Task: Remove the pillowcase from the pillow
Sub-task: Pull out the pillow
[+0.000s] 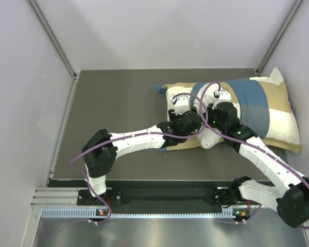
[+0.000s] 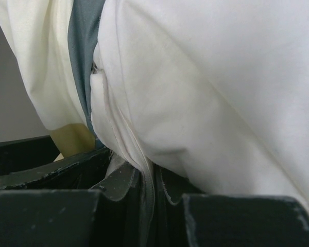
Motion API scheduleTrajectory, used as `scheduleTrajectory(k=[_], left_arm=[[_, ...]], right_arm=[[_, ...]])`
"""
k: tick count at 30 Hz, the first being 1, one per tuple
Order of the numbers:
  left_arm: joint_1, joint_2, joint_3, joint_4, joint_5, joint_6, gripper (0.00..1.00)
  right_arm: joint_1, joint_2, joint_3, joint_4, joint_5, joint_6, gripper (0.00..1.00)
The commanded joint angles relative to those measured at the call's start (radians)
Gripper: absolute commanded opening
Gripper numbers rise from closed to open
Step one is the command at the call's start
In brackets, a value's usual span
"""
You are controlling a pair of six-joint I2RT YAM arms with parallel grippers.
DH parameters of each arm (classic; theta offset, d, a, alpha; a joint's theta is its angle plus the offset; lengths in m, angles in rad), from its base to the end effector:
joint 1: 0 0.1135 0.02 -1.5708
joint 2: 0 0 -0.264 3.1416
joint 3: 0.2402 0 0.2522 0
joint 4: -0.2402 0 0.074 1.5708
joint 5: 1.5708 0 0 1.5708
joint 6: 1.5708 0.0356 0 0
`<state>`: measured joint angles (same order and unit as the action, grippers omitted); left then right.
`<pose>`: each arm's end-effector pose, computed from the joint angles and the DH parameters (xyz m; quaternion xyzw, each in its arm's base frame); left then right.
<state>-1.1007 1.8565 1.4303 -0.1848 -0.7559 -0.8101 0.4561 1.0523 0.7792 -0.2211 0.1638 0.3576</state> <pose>0.2139 -0.3670 0.2628 -0.0492 0.8404 -0.1614 0.5150 0.2156 0.0993 0.2827 -0.0002 0.8567 0.1377 0.4970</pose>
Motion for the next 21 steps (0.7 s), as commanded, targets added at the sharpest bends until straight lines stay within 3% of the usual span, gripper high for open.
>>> scheduleTrajectory(k=[1, 8, 13, 21], left_arm=[[-0.007, -0.086, -0.022, 0.100, 0.041, -0.034, 0.72], [-0.034, -0.141, -0.008, 0.113, 0.070, -0.001, 0.73], [-0.030, -0.077, 0.074, 0.012, 0.056, 0.006, 0.75], [-0.022, -0.040, 0.042, -0.016, 0.032, -0.031, 0.74]], right_arm=[[0.016, 0.023, -0.015, -0.024, -0.015, -0.005, 0.00], [0.019, 0.018, -0.018, -0.032, -0.007, -0.005, 0.00], [0.026, 0.012, -0.014, -0.035, -0.015, 0.006, 0.00], [0.029, -0.029, -0.018, -0.069, 0.006, 0.000, 0.00]])
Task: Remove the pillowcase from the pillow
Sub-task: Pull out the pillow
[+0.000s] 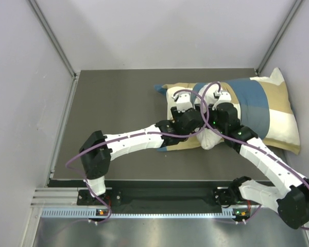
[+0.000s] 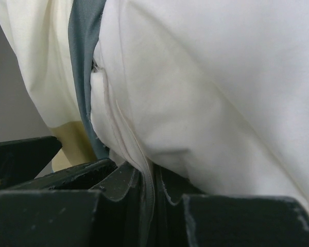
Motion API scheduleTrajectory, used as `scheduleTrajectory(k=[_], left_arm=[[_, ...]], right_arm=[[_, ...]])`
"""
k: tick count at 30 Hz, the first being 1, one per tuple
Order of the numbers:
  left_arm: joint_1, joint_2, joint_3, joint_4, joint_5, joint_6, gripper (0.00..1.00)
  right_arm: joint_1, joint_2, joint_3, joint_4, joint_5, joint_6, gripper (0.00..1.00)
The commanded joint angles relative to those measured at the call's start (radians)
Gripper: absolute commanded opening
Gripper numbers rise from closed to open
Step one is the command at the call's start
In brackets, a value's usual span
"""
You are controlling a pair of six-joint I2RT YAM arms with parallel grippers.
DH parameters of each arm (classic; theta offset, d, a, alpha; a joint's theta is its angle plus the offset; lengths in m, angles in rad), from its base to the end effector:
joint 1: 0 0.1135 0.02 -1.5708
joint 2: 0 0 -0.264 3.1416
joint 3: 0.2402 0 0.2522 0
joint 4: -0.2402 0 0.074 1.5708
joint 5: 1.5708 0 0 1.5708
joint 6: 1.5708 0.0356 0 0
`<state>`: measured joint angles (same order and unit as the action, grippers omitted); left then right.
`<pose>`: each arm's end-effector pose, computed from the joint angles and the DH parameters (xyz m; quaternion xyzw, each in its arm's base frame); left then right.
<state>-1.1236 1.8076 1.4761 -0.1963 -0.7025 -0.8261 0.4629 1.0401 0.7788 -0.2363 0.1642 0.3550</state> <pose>0.2026 -0.3692 0.2962 -0.0489 0.8305 -0.2197 0.5095 0.2123 0.0995 0.2838 -0.0043 0.8576 0.1379 0.4955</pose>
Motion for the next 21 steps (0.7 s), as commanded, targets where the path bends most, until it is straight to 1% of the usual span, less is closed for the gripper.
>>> scheduleTrajectory(k=[1, 5, 10, 15, 21], left_arm=[[-0.001, 0.001, -0.016, 0.001, -0.022, -0.013, 0.74], [0.004, -0.034, -0.076, 0.058, -0.011, 0.002, 0.74], [0.025, -0.005, -0.065, 0.049, 0.006, 0.015, 0.74], [0.041, 0.009, -0.079, 0.113, -0.008, 0.060, 0.75], [0.108, 0.044, -0.068, 0.133, 0.020, 0.090, 0.75]], right_arm=[[0.022, -0.020, -0.019, -0.058, 0.011, 0.001, 0.00], [0.022, -0.026, -0.023, -0.058, 0.012, 0.002, 0.00], [0.022, -0.022, -0.015, -0.060, 0.003, 0.009, 0.00], [0.026, -0.034, -0.016, -0.070, 0.006, 0.009, 0.00], [0.033, -0.069, -0.029, -0.087, 0.008, 0.013, 0.00]])
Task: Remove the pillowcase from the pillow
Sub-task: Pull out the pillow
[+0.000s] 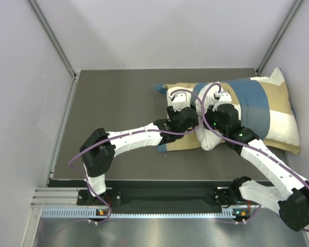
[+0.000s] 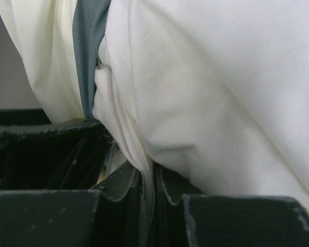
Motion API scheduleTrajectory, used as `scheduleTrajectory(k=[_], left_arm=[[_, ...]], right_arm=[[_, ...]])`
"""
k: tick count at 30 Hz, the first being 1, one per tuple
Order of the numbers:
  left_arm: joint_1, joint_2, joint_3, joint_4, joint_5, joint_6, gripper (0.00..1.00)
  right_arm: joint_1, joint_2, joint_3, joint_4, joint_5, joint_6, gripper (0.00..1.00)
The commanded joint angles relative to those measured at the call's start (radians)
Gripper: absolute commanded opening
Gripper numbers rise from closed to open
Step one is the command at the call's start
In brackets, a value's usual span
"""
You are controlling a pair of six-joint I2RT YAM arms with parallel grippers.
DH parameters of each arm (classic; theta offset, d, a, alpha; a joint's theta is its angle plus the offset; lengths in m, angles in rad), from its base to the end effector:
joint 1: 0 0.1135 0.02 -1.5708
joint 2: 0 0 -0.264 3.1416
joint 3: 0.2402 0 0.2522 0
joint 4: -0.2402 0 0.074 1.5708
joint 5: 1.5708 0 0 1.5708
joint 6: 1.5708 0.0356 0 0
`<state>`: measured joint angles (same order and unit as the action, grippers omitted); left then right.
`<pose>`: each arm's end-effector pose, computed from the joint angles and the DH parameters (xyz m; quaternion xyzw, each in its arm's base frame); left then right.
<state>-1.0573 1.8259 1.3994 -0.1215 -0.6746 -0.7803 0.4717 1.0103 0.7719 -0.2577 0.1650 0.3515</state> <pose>0.2263 -0.3561 0.2692 -0.0468 0.8374 -0.1920 0.5096 0.2056 0.0983 0.2856 -0.0093 0.8571 0.1392 0.4958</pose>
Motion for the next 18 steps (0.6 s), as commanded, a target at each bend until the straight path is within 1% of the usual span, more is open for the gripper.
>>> scheduleTrajectory(k=[1, 5, 9, 10, 11, 12, 15, 17, 18], left_arm=[[0.052, 0.033, 0.009, 0.065, -0.003, 0.050, 0.75], [0.068, 0.064, 0.027, 0.059, 0.033, 0.069, 0.71], [0.068, 0.073, 0.029, 0.025, 0.046, 0.056, 0.37], [0.068, 0.067, 0.024, 0.013, 0.043, 0.053, 0.16], [0.069, 0.062, 0.018, -0.010, 0.027, 0.047, 0.06], [0.069, 0.055, 0.003, -0.027, 0.015, 0.032, 0.00], [0.100, -0.012, -0.059, -0.064, -0.014, -0.002, 0.00], [0.131, -0.062, -0.111, -0.063, -0.004, -0.025, 0.00], [0.149, -0.088, -0.170, -0.047, 0.004, -0.042, 0.00]], right_arm=[[0.024, -0.045, -0.023, -0.069, 0.008, 0.017, 0.00], [0.025, -0.076, -0.029, -0.087, 0.016, 0.020, 0.00], [0.025, -0.098, -0.028, -0.107, 0.045, 0.020, 0.00], [0.025, -0.101, -0.025, -0.118, 0.057, 0.015, 0.00], [0.024, -0.099, -0.023, -0.123, 0.068, 0.014, 0.00], [0.025, -0.102, -0.022, -0.124, 0.080, 0.006, 0.00], [0.012, -0.104, -0.022, -0.141, 0.148, -0.003, 0.00], [-0.027, -0.111, -0.025, -0.156, 0.163, -0.002, 0.00], [-0.047, -0.125, -0.032, -0.161, 0.166, -0.008, 0.00]])
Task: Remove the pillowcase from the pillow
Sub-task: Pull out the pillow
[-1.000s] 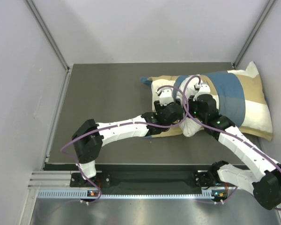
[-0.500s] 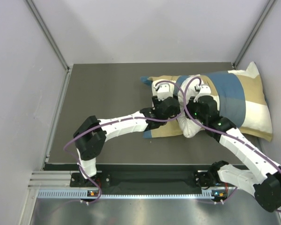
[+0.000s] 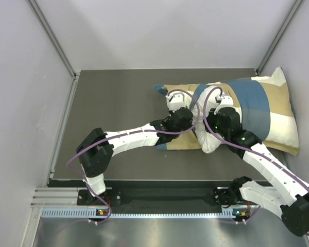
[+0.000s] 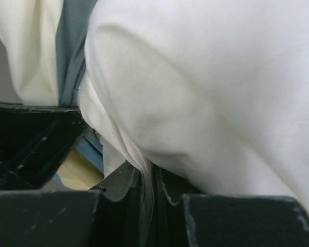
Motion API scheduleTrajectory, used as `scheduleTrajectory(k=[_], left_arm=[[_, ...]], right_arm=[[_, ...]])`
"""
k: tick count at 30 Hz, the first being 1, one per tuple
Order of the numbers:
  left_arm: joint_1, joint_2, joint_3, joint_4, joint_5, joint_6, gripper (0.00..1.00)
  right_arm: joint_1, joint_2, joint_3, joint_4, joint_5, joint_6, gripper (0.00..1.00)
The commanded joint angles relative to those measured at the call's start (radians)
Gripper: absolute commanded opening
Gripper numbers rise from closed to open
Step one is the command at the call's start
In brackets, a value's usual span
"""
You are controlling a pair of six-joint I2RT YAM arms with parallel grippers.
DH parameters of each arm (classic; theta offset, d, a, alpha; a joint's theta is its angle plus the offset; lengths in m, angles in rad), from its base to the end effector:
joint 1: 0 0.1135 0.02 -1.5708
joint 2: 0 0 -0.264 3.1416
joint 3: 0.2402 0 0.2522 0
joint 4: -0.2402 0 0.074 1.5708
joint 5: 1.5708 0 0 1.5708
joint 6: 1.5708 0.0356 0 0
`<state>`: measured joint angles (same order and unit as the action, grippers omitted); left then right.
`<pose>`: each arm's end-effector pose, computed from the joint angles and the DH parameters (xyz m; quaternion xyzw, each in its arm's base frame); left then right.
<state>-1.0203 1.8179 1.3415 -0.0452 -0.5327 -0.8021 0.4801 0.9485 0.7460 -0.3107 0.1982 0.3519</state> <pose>0.2354 -0.3489 0.2583 -0.0401 0.8444 -0.2422 0.4761 0.1922 0.0922 0.2840 -0.0052 0.8606 0.1247 0.4937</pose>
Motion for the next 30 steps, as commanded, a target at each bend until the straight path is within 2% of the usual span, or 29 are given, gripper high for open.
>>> scheduleTrajectory(k=[1, 4, 5, 6, 7, 9, 20, 27, 30], left_arm=[[0.150, -0.133, -0.142, -0.114, -0.135, -0.025, 0.00], [0.232, -0.228, -0.235, -0.107, -0.135, -0.040, 0.00], [0.255, -0.251, -0.273, -0.105, -0.130, -0.043, 0.00], [0.297, -0.293, -0.306, -0.094, -0.119, -0.042, 0.00], [0.319, -0.310, -0.306, -0.093, -0.116, -0.040, 0.00], [0.380, -0.350, -0.341, -0.091, -0.102, -0.029, 0.00], [0.611, -0.448, -0.418, -0.091, -0.027, 0.032, 0.00], [0.713, -0.462, -0.421, -0.078, 0.016, 0.067, 0.00], [0.682, -0.459, -0.403, -0.056, 0.085, 0.087, 0.00]], right_arm=[[-0.078, -0.073, -0.013, -0.110, 0.132, -0.011, 0.00], [-0.205, -0.115, -0.037, -0.128, 0.106, -0.031, 0.00], [-0.286, -0.128, -0.051, -0.128, 0.089, -0.045, 0.00], [-0.379, -0.152, -0.063, -0.130, 0.048, -0.053, 0.00], [-0.380, -0.160, -0.063, -0.128, 0.023, -0.062, 0.00], [-0.524, -0.165, -0.065, -0.120, -0.064, -0.076, 0.00], [-0.906, -0.106, 0.039, -0.110, -0.229, -0.073, 0.00], [-0.959, -0.090, 0.052, -0.100, -0.258, -0.065, 0.00], [-0.957, -0.094, 0.043, -0.079, -0.334, -0.059, 0.00]])
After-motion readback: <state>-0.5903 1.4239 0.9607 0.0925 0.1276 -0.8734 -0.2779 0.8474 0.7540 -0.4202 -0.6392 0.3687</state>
